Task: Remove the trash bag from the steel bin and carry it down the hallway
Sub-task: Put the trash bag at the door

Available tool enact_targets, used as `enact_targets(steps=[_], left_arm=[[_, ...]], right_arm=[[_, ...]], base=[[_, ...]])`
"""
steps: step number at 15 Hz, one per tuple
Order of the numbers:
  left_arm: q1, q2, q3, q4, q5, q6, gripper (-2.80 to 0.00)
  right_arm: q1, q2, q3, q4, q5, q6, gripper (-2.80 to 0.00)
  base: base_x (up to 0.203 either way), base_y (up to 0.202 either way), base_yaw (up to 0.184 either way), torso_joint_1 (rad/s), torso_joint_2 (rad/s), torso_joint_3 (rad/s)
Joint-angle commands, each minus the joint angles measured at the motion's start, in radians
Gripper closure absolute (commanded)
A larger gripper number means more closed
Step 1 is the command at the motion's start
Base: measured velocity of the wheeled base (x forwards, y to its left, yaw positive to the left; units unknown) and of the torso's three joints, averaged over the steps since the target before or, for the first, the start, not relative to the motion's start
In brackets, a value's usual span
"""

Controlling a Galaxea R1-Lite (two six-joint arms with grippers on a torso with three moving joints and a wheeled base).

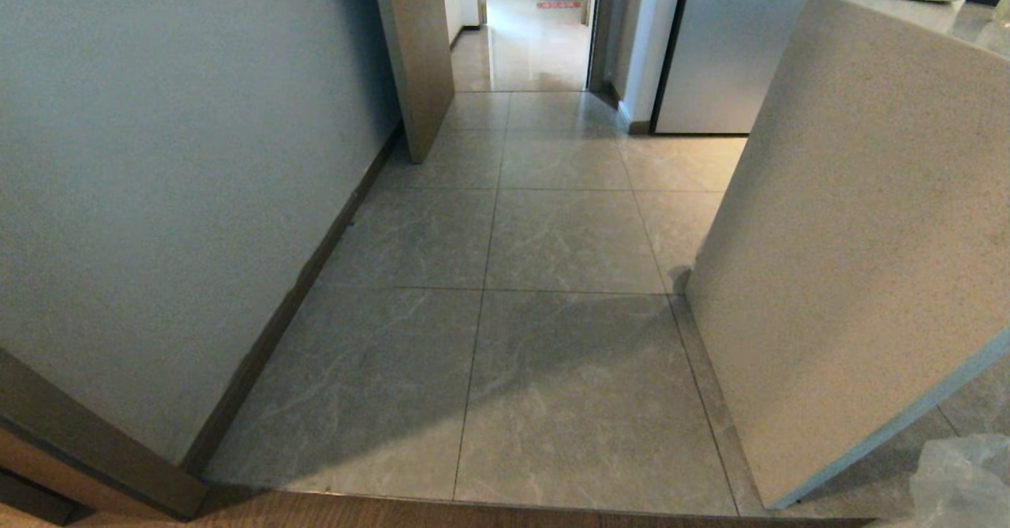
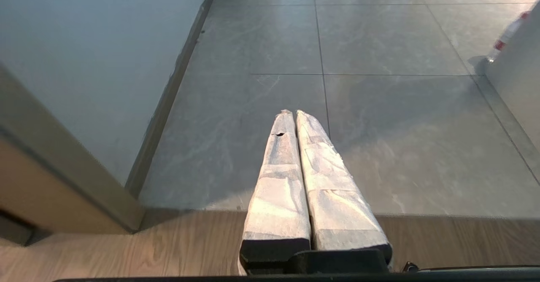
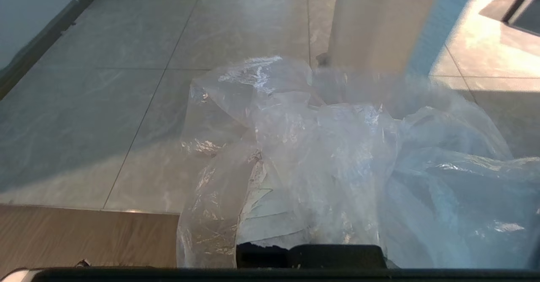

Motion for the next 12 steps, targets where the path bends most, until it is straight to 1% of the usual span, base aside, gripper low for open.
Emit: enact_targets(steps=[1,12], left_arm=[[0.000,0.000,0.000,0.000,0.000,0.000,0.00],[0.000,0.000,0.000,0.000,0.000,0.000,0.00]], right_arm=[[0.000,0.002,0.002,0.000,-0.001,0.000,0.00],[0.000,0.002,0.002,0.000,-0.001,0.000,0.00]], base=[[0.194,0.000,0.001,0.002,0.00,-0.002],[0.191,0.000,0.000,0.002,0.00,0.002]])
